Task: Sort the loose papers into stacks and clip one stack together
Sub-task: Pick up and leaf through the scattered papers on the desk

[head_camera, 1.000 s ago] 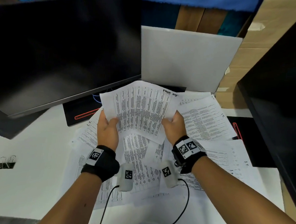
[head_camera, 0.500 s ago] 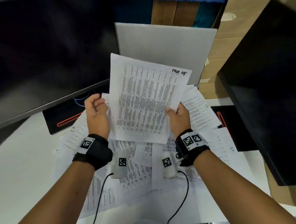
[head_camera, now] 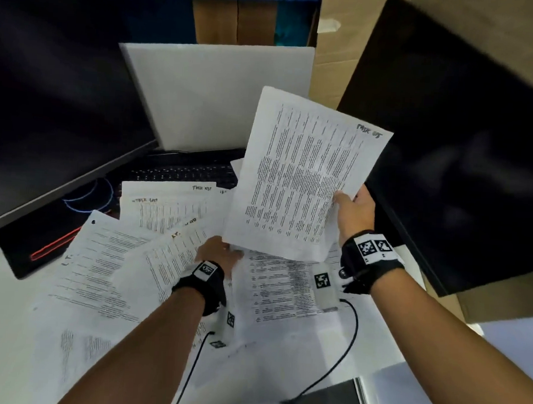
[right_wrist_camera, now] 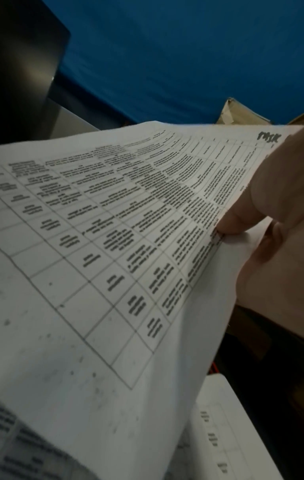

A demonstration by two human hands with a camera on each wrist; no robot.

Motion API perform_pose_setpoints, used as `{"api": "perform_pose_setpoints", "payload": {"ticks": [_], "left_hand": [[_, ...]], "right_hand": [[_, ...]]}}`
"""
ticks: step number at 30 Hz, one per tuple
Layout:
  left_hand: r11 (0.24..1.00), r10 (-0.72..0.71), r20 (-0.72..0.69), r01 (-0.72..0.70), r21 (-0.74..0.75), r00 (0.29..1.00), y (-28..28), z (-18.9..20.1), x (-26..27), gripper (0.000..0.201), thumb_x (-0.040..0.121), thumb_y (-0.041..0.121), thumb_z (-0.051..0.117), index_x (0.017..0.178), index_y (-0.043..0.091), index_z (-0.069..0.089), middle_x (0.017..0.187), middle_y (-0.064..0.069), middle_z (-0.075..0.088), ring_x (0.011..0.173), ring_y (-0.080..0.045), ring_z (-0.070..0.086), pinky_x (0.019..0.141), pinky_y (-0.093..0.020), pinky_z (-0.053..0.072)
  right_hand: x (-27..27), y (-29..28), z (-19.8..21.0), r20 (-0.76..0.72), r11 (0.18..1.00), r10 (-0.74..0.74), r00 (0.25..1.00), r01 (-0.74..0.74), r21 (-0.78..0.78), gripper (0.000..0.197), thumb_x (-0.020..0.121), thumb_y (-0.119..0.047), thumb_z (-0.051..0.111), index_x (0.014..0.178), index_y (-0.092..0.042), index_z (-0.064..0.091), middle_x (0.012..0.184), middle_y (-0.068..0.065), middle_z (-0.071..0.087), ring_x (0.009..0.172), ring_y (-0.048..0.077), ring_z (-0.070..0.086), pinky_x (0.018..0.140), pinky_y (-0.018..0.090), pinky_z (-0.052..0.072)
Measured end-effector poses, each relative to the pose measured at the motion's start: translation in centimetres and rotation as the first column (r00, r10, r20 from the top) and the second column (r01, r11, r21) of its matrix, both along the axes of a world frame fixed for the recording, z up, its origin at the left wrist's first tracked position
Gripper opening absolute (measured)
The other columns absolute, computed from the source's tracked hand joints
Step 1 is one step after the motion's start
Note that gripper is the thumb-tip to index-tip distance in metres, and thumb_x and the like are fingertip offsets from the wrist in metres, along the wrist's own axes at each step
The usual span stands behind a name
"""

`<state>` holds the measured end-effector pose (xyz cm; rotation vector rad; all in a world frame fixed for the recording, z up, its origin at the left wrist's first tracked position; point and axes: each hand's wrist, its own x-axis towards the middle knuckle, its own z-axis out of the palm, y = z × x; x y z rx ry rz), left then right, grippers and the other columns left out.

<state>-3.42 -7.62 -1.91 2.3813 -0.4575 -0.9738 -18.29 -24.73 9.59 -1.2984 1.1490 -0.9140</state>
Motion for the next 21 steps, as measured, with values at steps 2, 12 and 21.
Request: {"api": "perform_pose_setpoints", "payload": {"ticks": [2,12,21], "left_hand": [[1.000,-0.023,0.043,0.023,-0.004,0.999,-0.7,0.1,-0.5,0.028,0.081,0.032,0.072,0.100,0.012,0.070,0.093,-0.006,0.069,0.074,-0.020,0.059,0.061,-0.021,0.042],[0.736,0.518,-0.374,-0.624,-0.263,0.769,6.9,-0.3,0.8,0.008,0.088,0.002,0.063,0.084,0.005,0.057,0.069,-0.015,0.065,0.056,-0.026,0.062,0.064,-0.035,0.061],[0.837,0.212,-0.699,-0.496,-0.232,0.683,14.2,-0.5,-1.0,0.056,0.077,-0.022,0.048,0.122,0.010,0.057,0.120,-0.021,0.065,0.104,-0.039,0.066,0.086,-0.045,0.058]], "right_hand": [[-0.4,-0.1,-0.1,0.005,1.000,-0.009,1.000,0.009,0.003,0.039,0.091,0.004,0.047,0.123,-0.015,0.058,0.098,-0.010,0.063,0.079,-0.003,0.058,0.058,0.005,0.047],[-0.1,0.8,-3.3,-0.117,0.984,0.070,0.991,-0.049,0.170,0.031,0.088,0.002,0.049,0.107,-0.019,0.060,0.102,0.000,0.066,0.090,0.016,0.063,0.079,0.028,0.050],[1.3,5.8,-8.9,-0.487,0.916,0.373,0.790,-0.230,0.328,0.024,0.085,0.006,0.037,0.076,-0.008,0.054,0.074,0.005,0.053,0.063,0.018,0.047,0.051,0.025,0.037]]}}
